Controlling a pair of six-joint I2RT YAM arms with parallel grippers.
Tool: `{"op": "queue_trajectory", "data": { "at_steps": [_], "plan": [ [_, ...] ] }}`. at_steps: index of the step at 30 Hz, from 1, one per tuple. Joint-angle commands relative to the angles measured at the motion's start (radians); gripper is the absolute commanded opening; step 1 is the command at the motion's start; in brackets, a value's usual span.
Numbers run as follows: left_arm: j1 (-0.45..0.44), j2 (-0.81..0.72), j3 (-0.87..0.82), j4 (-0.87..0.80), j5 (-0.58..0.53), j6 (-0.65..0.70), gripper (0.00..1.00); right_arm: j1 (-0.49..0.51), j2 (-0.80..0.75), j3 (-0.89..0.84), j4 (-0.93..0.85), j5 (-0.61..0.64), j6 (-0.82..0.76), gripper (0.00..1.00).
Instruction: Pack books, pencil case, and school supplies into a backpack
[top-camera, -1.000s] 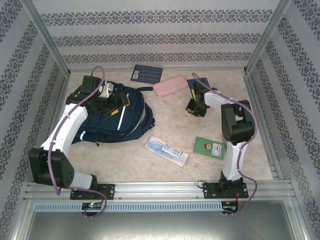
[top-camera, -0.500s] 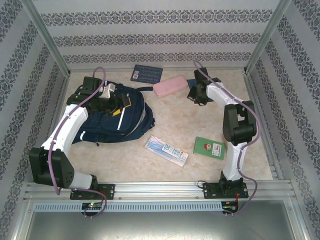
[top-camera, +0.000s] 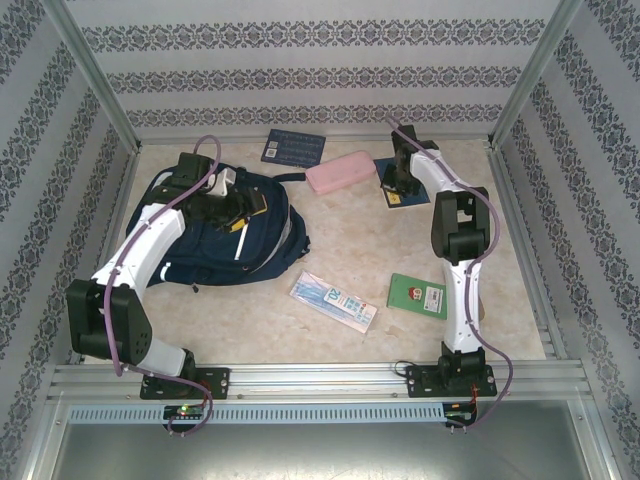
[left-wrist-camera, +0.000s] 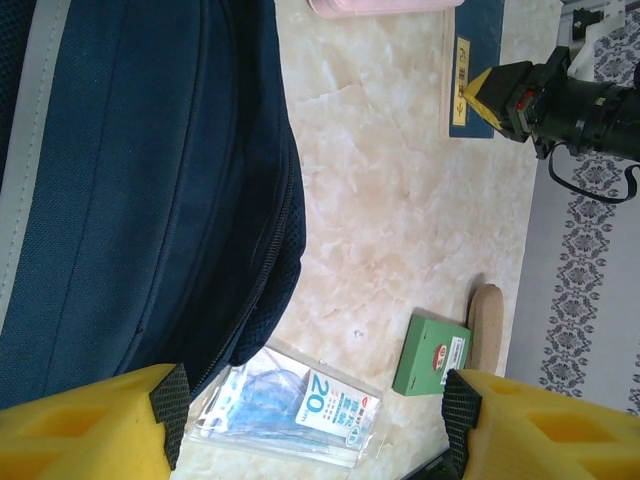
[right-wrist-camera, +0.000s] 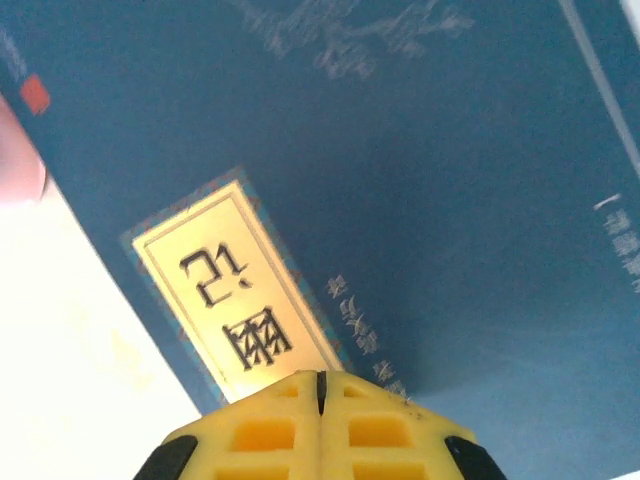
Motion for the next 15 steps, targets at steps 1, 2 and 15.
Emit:
{"op": "queue_trajectory", "data": {
  "at_steps": [1,2,15],
  "plan": [
    [-0.009,0.03,0.026,0.046,-0.004,-0.008,0.7,0.033,0.004,-0.016,-0.113,0.023,-0.045,0.0],
    [-0.01,0.045,0.033,0.047,0.009,-0.006,0.7,0.038,-0.005,-0.031,-0.128,0.012,-0.042,0.0],
    [-0.046,0.181,0.117,0.068,0.079,0.014,0.7,0.248,-0.245,-0.427,-0.079,-0.031,0.017,0.0]
  ]
}}
